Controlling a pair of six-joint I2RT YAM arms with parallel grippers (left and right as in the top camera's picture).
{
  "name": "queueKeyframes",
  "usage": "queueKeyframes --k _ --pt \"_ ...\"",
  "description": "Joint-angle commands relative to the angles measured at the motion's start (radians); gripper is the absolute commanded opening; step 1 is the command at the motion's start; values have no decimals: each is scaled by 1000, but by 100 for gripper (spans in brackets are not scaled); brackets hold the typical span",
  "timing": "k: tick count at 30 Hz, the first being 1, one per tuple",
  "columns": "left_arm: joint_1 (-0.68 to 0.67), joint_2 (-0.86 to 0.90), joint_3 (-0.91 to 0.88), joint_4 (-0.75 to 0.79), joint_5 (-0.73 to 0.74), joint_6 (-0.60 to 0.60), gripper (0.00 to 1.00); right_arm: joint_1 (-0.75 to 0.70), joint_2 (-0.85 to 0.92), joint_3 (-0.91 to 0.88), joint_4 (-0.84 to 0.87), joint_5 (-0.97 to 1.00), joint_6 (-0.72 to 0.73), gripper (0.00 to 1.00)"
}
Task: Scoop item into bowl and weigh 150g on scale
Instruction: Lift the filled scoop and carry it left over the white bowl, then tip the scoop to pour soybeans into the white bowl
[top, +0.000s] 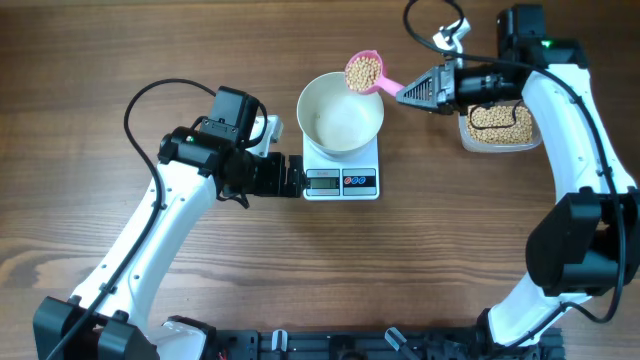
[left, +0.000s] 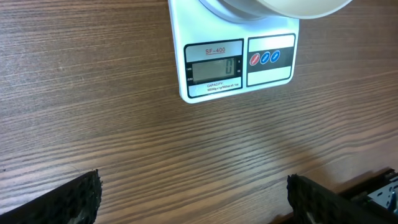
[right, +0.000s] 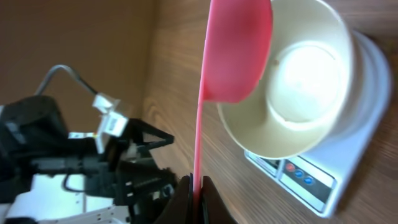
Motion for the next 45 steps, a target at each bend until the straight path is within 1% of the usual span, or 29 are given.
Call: queueKeyframes --k 1,6,10,17,26,30,38,42,45 --pt "3 7 -2 0 12 20 100 10 8 21 8 102 10 4" --pt "3 6 -2 0 12 20 100 33 8 21 20 162 -23 4" --pt "3 6 -2 0 12 20 100 79 8 20 32 290 -27 4" --pt "3 6 -2 0 12 20 100 159 8 20 55 432 -101 4" --pt "3 6 -2 0 12 20 100 183 -5 21 76 536 -133 4" --pt "3 7 -2 0 12 20 100 198 -7 21 92 556 -185 4" --pt "3 6 -2 0 12 20 100 291 -14 22 107 698 -235 4" --pt "3 6 -2 0 12 20 100 341 -34 24 117 796 -233 4" --pt "3 6 -2 0 12 20 100 361 -59 24 127 829 -233 5"
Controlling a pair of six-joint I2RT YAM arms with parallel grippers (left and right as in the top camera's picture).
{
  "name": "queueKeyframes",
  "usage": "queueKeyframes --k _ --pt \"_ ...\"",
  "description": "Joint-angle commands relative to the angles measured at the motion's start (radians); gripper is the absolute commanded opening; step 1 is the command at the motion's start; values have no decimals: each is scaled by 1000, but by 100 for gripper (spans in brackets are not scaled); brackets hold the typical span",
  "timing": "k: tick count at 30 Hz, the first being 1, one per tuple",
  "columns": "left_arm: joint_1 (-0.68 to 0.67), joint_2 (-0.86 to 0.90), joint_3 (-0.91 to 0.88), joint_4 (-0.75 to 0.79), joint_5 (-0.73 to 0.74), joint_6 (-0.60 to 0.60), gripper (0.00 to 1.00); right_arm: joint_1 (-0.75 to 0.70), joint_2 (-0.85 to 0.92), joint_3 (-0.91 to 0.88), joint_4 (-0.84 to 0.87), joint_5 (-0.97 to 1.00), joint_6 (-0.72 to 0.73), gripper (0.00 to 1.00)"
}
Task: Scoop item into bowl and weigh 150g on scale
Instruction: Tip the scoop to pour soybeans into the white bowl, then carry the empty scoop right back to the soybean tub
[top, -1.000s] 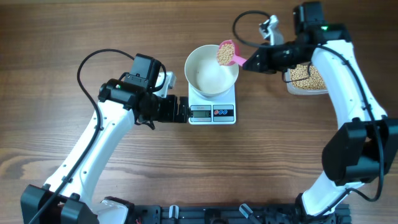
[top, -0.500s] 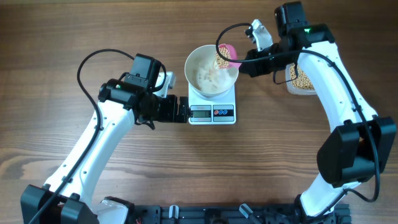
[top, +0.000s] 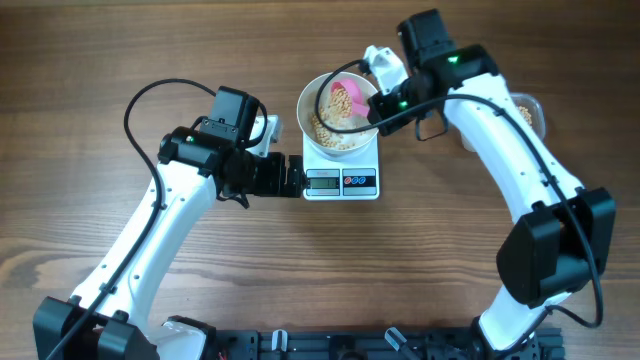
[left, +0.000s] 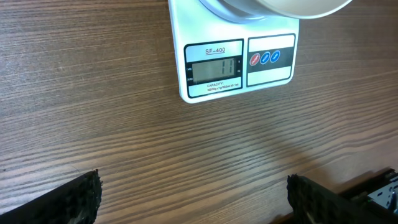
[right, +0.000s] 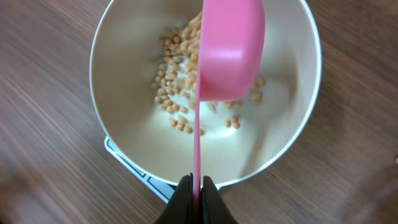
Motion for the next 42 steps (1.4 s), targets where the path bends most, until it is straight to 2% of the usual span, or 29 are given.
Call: queueKeyframes --k 1,8,25,32,35,39,42 --pt "3 6 -2 0 12 20 100 26 -69 24 17 103 -23 4" --pt "3 6 -2 0 12 20 100 60 -121 24 31 224 -50 4" --pt "3 6 -2 0 12 20 100 219 -120 23 43 584 -100 4" --pt "3 6 -2 0 12 20 100 224 -120 23 45 587 -98 4" --pt "3 6 -2 0 12 20 100 224 -121 23 47 581 -55 4" --pt "3 6 -2 0 12 20 100 205 -130 24 26 462 44 4" --pt "3 6 -2 0 12 20 100 134 -164 25 6 299 132 4"
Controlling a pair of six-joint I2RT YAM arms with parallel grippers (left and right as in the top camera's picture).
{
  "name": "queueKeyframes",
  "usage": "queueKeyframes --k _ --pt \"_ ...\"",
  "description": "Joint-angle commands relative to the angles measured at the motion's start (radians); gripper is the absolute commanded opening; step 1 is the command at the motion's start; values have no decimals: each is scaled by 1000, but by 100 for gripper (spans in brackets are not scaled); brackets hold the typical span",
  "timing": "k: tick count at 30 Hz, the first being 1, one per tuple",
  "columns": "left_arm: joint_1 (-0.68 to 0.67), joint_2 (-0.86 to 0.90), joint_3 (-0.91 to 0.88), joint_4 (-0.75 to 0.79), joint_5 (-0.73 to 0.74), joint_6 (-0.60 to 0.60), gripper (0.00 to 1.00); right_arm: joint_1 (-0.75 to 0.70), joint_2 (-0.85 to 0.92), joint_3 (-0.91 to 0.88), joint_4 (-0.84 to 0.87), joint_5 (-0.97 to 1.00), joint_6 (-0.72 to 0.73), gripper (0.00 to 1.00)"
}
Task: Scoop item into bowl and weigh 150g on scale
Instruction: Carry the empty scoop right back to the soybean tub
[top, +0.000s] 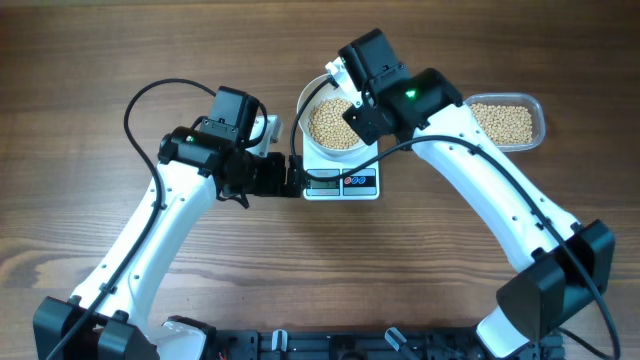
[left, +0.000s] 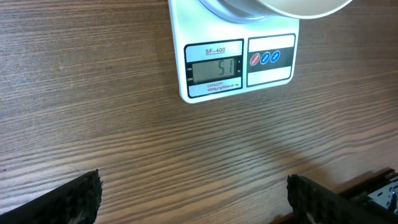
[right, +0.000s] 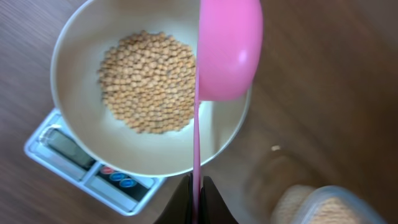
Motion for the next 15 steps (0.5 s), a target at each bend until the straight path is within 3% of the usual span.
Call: queueKeyframes --k 1,7,11,15 --pt "3 6 -2 0 12 20 100 -108 -78 25 -15 -242 140 4" --pt "3 6 -2 0 12 20 100 -424 -182 25 -69 -528 155 4" --pt "3 6 -2 0 12 20 100 -621 -189 24 -150 -509 97 4" --pt "3 6 -2 0 12 20 100 -729 -178 21 -205 -392 95 4"
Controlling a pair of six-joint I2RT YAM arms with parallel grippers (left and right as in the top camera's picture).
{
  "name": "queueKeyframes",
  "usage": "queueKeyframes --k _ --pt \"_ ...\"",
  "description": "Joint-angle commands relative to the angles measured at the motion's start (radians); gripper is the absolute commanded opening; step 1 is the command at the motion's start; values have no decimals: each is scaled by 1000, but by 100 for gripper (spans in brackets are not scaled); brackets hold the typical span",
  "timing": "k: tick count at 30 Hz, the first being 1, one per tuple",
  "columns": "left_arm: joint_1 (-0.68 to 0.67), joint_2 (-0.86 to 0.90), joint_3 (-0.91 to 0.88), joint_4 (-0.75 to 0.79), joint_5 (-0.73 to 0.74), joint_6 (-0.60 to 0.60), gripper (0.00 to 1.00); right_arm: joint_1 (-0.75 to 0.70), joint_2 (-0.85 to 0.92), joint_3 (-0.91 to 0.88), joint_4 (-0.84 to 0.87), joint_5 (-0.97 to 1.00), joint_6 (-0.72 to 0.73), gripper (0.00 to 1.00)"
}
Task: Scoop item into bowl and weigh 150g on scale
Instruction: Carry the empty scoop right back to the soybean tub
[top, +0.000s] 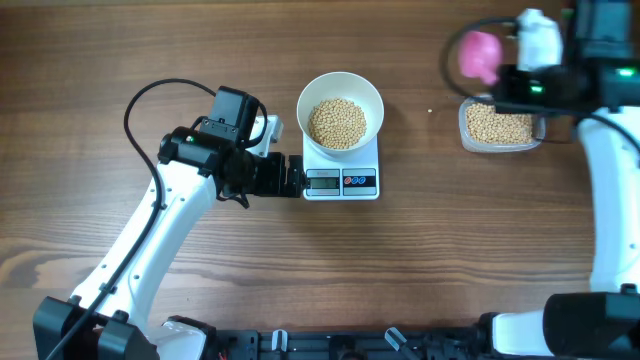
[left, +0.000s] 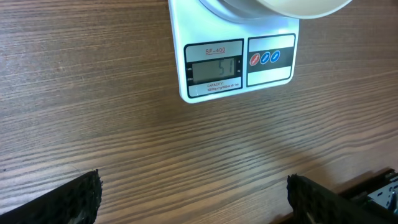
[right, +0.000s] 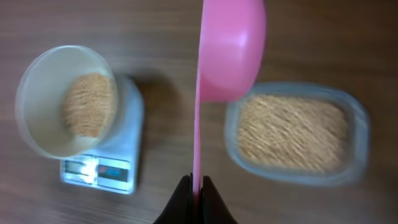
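The white bowl (top: 341, 120) holds a heap of tan beans and stands on the white scale (top: 341, 181). The scale's display (left: 215, 69) shows a two-digit number beginning with 5. My right gripper (right: 196, 185) is shut on the thin handle of the pink scoop (right: 230, 50). It holds the scoop up above the left end of the clear bean container (right: 295, 134); in the overhead view the scoop (top: 478, 52) is blurred and no beans show on it. My left gripper (left: 193, 205) is open just left of the scale, low over the wood, with nothing between its fingers (left: 68, 199).
The bean container (top: 500, 125) sits at the far right of the wooden table. A single stray bean (top: 430, 111) lies between bowl and container. The left arm's cable loops over the table at the left.
My right gripper has moved with the scoop from over the bowl's right rim to the far right, above the bean container. The bowl's heap and the left arm are unchanged.
First the scoop was full of beans beside an empty bowl, with the scale at 0. Then it was tipped inside the bowl, beans were falling and the scale read 11. Later the bowl held a heap at 51, and now the scoop is over the container.
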Motion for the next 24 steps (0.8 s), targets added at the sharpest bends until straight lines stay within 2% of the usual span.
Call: queueKeyframes --k 1,5,12,24 --pt "3 6 -2 0 12 20 100 -77 8 8 -33 92 -19 4" --pt "3 6 -2 0 12 20 100 -100 11 -29 -8 215 -9 4" --pt "3 6 -2 0 12 20 100 -99 31 -145 52 281 -8 4" --pt "3 6 -2 0 12 20 100 -72 36 -197 85 290 -16 4"
